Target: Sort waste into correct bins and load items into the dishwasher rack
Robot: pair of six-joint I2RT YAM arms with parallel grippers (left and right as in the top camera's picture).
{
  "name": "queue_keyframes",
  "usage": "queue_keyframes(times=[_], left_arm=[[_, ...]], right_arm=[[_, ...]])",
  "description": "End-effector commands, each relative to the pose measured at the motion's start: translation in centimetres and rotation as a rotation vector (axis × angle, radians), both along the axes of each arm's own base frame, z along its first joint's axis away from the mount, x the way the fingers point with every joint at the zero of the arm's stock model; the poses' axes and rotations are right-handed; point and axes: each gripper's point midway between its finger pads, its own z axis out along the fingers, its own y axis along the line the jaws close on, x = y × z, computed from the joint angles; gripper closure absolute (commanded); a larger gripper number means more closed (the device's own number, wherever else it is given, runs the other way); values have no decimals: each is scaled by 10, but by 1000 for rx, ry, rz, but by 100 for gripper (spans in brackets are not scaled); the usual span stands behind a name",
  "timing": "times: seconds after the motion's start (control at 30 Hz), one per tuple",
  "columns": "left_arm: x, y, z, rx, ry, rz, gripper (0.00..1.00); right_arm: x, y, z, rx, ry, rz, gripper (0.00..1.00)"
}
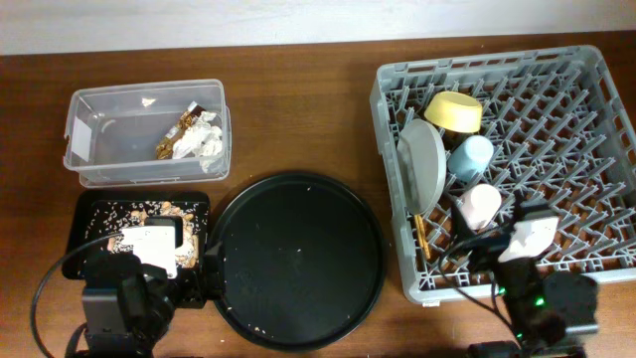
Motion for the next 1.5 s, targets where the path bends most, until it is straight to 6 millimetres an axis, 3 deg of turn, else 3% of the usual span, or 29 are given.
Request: queue_keyframes(times=[0.0, 0.07, 0.17, 0.27, 0.87, 0.93, 1.0, 1.03, 1.1, 1.17, 1.33, 1.4, 1.47], left_arm=[[0, 1, -1, 16, -2, -7, 1], [0, 1, -1, 16, -2, -7, 1], [-1, 1, -2, 16, -2, -7, 1], [0, 1, -1, 16, -2, -7, 1], [-3, 0, 1, 16, -14, -8, 1], [-7, 8, 7, 43, -56, 28, 1], [-16, 14, -1, 59, -89, 51, 1], [-20, 14, -16, 59, -99, 54, 1], [-6, 13, -37, 49, -211, 55, 1], [9, 9, -43, 31, -342, 39, 1], [40, 0, -22, 38, -802, -13, 1], [41, 0, -24, 106, -824, -28, 1], [42, 4, -69, 125, -641, -26, 1]], right_arm=[[-3, 3, -18, 8, -193, 11, 1], [-2, 3, -28, 11, -255, 9, 1], [6, -13, -57, 4, -207, -88, 1], [9, -15, -101, -4, -68, -100, 1], [9, -15, -101, -4, -69, -99, 1], [9, -15, -101, -4, -69, -99, 1], [9, -15, -101, -4, -69, -99, 1], [9, -15, -101, -4, -69, -99, 1], [9, -15, -101, -4, -69, -99, 1], [9, -15, -101, -4, -69, -99, 1], [9, -15, -101, -4, -69, -99, 1], [9, -15, -101, -4, -69, -99, 1], [9, -15, -101, -4, -69, -99, 1]])
